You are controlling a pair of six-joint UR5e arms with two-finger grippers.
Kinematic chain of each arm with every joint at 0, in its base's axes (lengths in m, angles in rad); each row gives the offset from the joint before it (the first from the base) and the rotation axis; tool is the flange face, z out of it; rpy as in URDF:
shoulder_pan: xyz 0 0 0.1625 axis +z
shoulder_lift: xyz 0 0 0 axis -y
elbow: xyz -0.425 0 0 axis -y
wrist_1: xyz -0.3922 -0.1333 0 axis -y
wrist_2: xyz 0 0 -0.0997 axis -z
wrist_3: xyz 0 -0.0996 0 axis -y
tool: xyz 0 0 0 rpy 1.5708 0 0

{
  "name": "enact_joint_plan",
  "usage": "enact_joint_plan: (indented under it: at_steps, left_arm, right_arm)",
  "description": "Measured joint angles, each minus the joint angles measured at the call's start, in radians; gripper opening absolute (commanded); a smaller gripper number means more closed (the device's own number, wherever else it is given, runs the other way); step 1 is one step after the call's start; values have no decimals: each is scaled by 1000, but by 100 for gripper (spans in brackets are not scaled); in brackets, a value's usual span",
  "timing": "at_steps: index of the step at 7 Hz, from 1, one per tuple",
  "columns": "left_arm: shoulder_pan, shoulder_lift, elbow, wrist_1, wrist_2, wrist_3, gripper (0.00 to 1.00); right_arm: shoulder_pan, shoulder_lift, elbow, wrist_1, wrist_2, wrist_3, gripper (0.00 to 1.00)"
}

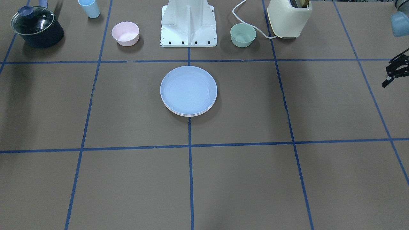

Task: Stack three plates with pink and blue

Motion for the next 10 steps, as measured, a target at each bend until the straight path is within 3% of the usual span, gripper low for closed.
enact_joint_plan:
  at_steps: [3, 7, 10]
  left_arm:
    - [-10, 16, 18, 8, 7, -1, 100]
    - [-61, 23, 60, 10, -3, -39, 100]
    - [-69, 29, 61, 10, 2, -44, 100]
  right_arm:
    - [4, -9, -5, 0, -4, -3, 100]
    - [23, -70, 79, -1, -3, 1, 100]
    - [23, -72, 65, 0, -10, -3, 100]
